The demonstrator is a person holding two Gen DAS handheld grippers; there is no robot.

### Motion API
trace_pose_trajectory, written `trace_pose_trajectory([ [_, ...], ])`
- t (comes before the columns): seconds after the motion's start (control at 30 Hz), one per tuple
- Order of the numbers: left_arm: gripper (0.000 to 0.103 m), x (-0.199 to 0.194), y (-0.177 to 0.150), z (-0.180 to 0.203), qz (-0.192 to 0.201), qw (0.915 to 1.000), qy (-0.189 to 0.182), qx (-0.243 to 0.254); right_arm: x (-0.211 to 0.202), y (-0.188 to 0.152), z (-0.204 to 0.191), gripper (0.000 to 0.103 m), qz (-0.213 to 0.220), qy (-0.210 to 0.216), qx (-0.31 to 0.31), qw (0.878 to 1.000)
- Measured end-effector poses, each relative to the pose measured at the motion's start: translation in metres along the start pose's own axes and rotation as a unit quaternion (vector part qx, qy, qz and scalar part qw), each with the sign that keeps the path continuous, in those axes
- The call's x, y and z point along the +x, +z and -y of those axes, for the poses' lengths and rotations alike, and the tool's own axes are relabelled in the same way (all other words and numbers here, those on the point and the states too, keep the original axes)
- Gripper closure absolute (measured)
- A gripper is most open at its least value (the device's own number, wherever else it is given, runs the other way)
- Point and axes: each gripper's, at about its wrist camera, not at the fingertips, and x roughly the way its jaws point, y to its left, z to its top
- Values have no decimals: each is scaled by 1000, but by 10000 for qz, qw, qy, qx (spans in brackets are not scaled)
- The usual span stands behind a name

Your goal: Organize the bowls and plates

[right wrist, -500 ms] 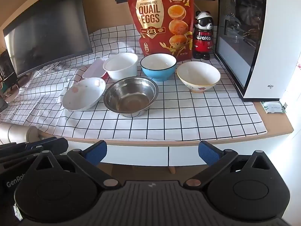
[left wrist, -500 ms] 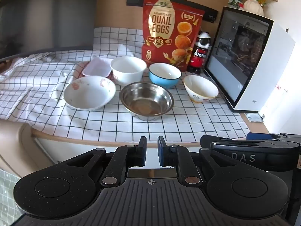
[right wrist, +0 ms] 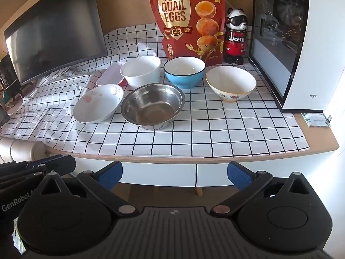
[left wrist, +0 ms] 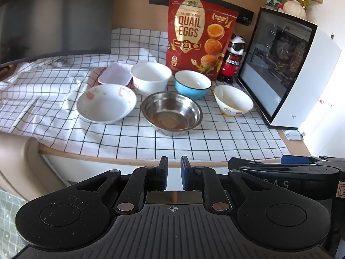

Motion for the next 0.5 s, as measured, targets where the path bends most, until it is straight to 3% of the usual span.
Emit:
trace_pose_trajectory([
  [0.5,88,3,1,-1,-83,9999,-78,-27,5,1,-8,0,-145,-57,6,9999],
])
